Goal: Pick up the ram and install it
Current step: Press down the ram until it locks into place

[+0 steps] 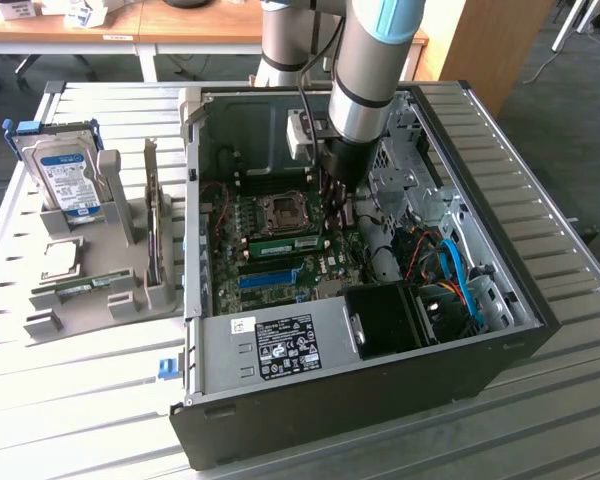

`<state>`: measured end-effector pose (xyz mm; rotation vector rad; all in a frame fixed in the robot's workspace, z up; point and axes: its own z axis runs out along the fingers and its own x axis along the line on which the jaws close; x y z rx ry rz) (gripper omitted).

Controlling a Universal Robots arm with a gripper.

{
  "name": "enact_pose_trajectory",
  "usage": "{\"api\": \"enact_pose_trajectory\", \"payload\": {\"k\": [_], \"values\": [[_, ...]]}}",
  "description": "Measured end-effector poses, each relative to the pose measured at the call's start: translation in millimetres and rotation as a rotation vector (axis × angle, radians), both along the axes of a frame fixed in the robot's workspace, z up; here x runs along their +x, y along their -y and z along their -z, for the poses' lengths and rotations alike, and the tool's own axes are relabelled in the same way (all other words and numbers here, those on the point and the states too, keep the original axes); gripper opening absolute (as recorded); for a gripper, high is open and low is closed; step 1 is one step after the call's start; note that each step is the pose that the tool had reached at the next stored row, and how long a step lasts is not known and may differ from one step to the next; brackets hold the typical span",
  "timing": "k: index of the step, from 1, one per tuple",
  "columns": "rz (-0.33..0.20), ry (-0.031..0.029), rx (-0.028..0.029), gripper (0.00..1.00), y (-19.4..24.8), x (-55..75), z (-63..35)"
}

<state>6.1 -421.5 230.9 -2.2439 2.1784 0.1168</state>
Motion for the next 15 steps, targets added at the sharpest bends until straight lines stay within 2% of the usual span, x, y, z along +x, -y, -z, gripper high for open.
{"api": "enact_pose_trajectory", "payload": {"k": [9,15], "values": [[0.000,0.0001,0.0002,0.11,0.0,0.0,1.0],[0.000,0.0001,0.0001,0.11,-1.8,-0.1,1.1]]}}
